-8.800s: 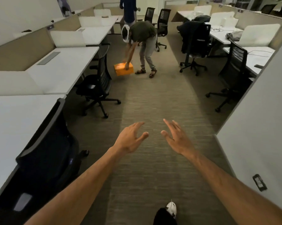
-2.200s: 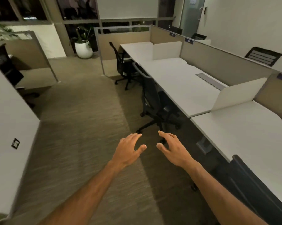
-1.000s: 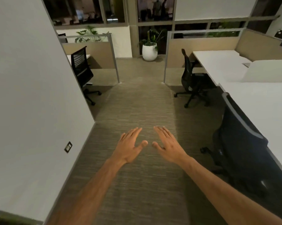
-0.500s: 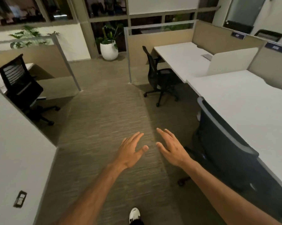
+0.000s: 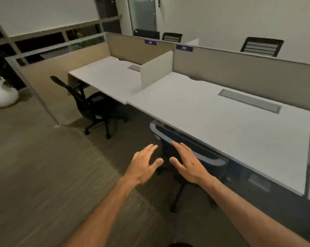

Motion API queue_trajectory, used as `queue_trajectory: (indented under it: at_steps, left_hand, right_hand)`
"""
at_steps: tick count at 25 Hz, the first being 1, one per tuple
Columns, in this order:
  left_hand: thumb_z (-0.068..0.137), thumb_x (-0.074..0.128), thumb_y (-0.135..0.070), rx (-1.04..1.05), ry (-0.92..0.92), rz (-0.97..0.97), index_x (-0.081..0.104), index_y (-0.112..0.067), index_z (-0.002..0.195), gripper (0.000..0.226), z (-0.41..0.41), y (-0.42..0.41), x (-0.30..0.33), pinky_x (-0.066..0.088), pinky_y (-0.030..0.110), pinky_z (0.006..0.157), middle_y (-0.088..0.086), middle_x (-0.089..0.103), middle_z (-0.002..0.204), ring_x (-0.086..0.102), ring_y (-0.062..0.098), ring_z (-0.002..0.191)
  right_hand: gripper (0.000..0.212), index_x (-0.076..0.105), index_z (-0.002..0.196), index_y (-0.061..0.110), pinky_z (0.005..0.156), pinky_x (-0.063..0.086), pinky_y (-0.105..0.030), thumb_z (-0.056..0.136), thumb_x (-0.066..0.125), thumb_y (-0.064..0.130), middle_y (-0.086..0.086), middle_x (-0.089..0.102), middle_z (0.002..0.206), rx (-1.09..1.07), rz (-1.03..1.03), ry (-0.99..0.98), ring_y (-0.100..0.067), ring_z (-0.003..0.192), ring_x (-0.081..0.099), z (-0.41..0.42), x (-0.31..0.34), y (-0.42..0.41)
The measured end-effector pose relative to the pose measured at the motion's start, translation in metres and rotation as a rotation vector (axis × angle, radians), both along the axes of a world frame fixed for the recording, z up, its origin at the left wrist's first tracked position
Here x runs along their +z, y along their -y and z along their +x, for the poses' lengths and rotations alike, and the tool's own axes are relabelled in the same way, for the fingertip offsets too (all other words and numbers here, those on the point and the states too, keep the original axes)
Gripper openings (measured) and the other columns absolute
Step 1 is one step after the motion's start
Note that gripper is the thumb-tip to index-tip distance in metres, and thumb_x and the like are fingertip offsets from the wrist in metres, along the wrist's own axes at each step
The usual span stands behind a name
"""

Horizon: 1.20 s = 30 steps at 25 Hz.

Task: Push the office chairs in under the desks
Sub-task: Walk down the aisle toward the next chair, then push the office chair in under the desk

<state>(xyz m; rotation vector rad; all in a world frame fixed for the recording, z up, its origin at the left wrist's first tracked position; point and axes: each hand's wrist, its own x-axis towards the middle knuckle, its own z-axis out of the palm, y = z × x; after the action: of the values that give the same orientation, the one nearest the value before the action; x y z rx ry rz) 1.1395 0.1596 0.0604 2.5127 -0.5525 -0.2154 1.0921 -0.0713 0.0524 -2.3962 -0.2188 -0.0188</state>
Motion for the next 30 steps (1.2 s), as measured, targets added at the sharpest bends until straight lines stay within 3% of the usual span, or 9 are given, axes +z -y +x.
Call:
queue_trajectory:
  at_steps: [5, 9, 12, 16, 19, 23, 26, 30]
  left_hand:
    - [0.097, 0.042, -0.07, -0.126, 0.013, -0.042, 0.028, -0.039, 0.157, 0.069, 0.061, 0.052, 0.008, 0.023, 0.049, 0.124, -0.01, 0.029, 0.165, 0.023, 0.014, 0.152]
    - [0.098, 0.051, -0.062, -0.217, -0.017, -0.018, 0.031, -0.034, 0.157, 0.068, 0.097, 0.075, 0.001, 0.028, 0.049, 0.123, -0.005, 0.032, 0.165, 0.026, 0.018, 0.151]
    - [0.099, 0.048, -0.062, -0.349, 0.017, 0.074, 0.029, -0.032, 0.159, 0.069, 0.122, 0.088, -0.01, 0.022, 0.051, 0.125, -0.002, 0.029, 0.166, 0.023, 0.016, 0.153]
    - [0.102, 0.038, -0.063, -0.506, 0.043, 0.253, 0.02, -0.029, 0.162, 0.071, 0.165, 0.095, -0.028, 0.006, 0.053, 0.126, -0.001, 0.02, 0.169, 0.012, 0.018, 0.156]
    - [0.101, 0.027, -0.068, -0.611, 0.077, 0.343, 0.023, -0.028, 0.161, 0.072, 0.199, 0.087, -0.045, 0.001, 0.053, 0.126, -0.001, 0.024, 0.168, 0.013, 0.019, 0.156]
    - [0.098, 0.016, -0.073, -0.648, 0.319, 0.236, 0.043, -0.03, 0.152, 0.073, 0.225, 0.076, -0.071, 0.016, 0.052, 0.123, -0.005, 0.049, 0.153, 0.039, 0.017, 0.144]
    - [0.1, 0.022, -0.07, -0.656, 0.342, 0.202, 0.05, -0.028, 0.146, 0.068, 0.228, 0.072, -0.079, 0.026, 0.051, 0.12, -0.004, 0.056, 0.146, 0.047, 0.017, 0.137]
    - [0.1, 0.02, -0.071, -0.665, 0.363, 0.156, 0.051, -0.028, 0.145, 0.07, 0.24, 0.07, -0.08, 0.027, 0.048, 0.119, -0.005, 0.057, 0.144, 0.048, 0.016, 0.135]
  right_hand:
    - [0.074, 0.015, 0.16, 0.037, 0.126, 0.016, -0.04, 0.098, 0.029, 0.075, 0.013, 0.019, 0.168, -0.118, -0.017, -0.011, -0.008, 0.155, 0.007, 0.037, -0.003, 0.043]
    - [0.07, 0.02, 0.161, 0.031, 0.125, 0.022, -0.044, 0.102, 0.036, 0.065, 0.003, 0.026, 0.167, -0.244, -0.106, -0.047, -0.02, 0.154, 0.02, 0.046, -0.013, 0.068]
    - [0.068, 0.023, 0.161, 0.028, 0.125, 0.02, -0.045, 0.103, 0.037, 0.061, -0.001, 0.029, 0.166, -0.326, -0.206, -0.088, -0.023, 0.153, 0.022, 0.047, -0.027, 0.077]
    - [0.066, 0.024, 0.16, 0.031, 0.123, 0.012, -0.058, 0.103, 0.032, 0.063, 0.002, 0.026, 0.167, -0.483, -0.29, -0.302, -0.022, 0.154, 0.018, 0.045, -0.044, 0.074]
    - [0.069, 0.033, 0.157, 0.03, 0.121, 0.018, -0.055, 0.1, 0.02, 0.068, 0.004, 0.039, 0.161, -0.599, -0.439, -0.302, -0.019, 0.148, 0.033, 0.045, -0.057, 0.062]
    - [0.073, 0.047, 0.148, 0.029, 0.113, 0.032, -0.048, 0.096, 0.017, 0.072, 0.007, 0.056, 0.145, -0.706, -0.523, -0.206, -0.017, 0.132, 0.05, 0.054, -0.063, 0.052]
    - [0.068, 0.05, 0.146, 0.028, 0.112, 0.033, -0.047, 0.098, 0.024, 0.068, 0.007, 0.058, 0.143, -0.712, -0.534, -0.225, -0.017, 0.129, 0.052, 0.054, -0.062, 0.042]
    - [0.07, 0.049, 0.147, 0.03, 0.113, 0.032, -0.045, 0.097, 0.021, 0.07, 0.009, 0.057, 0.145, -0.734, -0.514, -0.235, -0.014, 0.131, 0.05, 0.06, -0.054, 0.036]
